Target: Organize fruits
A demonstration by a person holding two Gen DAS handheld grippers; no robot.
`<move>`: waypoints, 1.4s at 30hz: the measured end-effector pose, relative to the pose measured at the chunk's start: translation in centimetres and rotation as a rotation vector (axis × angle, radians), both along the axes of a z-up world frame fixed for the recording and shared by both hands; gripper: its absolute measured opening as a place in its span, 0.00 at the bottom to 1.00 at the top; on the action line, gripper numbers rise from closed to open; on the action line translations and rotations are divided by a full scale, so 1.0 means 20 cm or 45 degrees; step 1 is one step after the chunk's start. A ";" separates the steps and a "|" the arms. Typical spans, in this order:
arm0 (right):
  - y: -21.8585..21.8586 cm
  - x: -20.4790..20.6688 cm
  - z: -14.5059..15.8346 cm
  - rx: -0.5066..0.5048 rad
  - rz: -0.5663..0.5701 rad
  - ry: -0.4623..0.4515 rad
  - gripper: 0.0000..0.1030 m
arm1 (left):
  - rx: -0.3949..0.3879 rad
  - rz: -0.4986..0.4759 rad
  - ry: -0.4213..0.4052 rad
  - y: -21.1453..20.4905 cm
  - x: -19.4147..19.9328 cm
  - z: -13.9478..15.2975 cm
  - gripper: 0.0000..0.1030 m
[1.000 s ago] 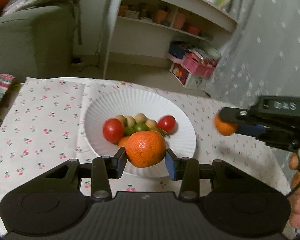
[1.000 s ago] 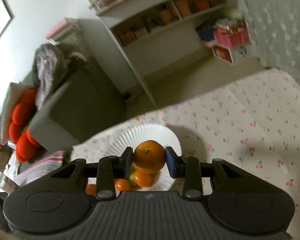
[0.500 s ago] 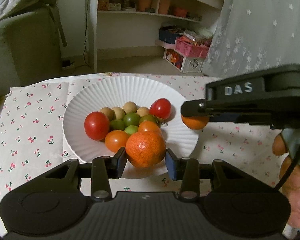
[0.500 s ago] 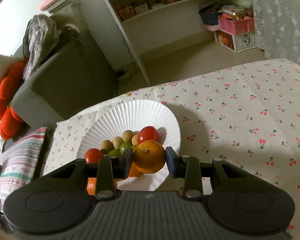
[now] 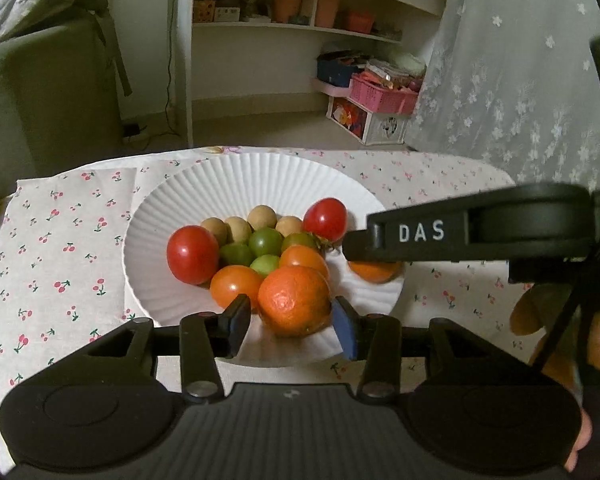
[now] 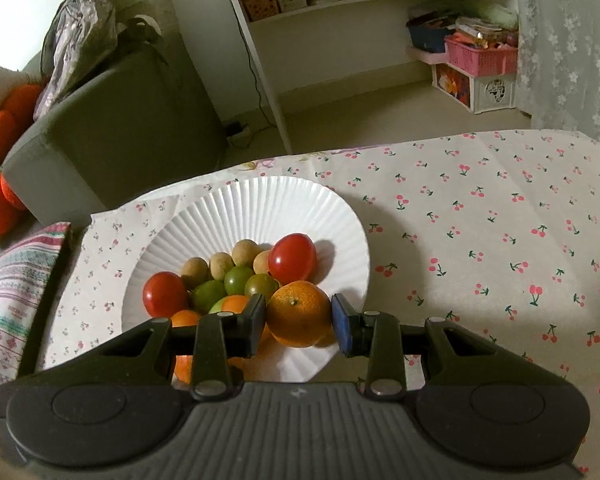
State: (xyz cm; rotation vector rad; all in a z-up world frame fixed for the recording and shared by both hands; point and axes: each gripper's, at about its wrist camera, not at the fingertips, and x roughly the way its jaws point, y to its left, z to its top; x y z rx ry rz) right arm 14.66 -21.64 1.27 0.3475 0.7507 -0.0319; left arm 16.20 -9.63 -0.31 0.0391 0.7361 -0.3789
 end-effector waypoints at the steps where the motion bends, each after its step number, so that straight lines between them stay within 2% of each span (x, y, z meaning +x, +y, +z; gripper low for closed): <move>1: -0.01 0.00 0.01 0.008 -0.003 -0.008 0.33 | -0.017 0.002 0.003 0.01 0.00 0.01 0.52; 8: -0.05 -0.04 0.07 0.072 -0.021 -0.049 0.34 | -0.127 0.034 0.014 0.11 -0.04 0.08 0.54; 12: -0.09 -0.07 0.11 0.123 -0.041 -0.071 0.37 | -0.197 0.100 -0.011 0.22 -0.08 0.16 0.63; 16: -0.07 -0.11 0.12 0.105 -0.011 -0.070 0.39 | -0.173 0.178 -0.034 0.28 -0.11 0.19 0.66; 21: -0.02 -0.15 0.13 0.062 0.017 -0.077 0.40 | -0.197 0.228 0.018 0.35 -0.14 0.19 0.66; 26: 0.04 -0.21 0.13 0.022 0.045 -0.078 0.41 | -0.166 0.271 0.024 0.41 -0.22 0.22 0.68; 32: 0.11 -0.36 0.15 -0.091 0.069 -0.120 0.46 | -0.242 0.304 0.051 0.50 -0.33 0.22 0.70; 37: 0.16 -0.48 0.16 -0.117 0.094 -0.151 0.47 | -0.190 0.311 0.017 0.51 -0.40 0.23 0.76; 42: 0.20 -0.57 0.17 -0.180 0.083 -0.198 0.56 | -0.176 0.332 -0.001 0.55 -0.46 0.23 0.81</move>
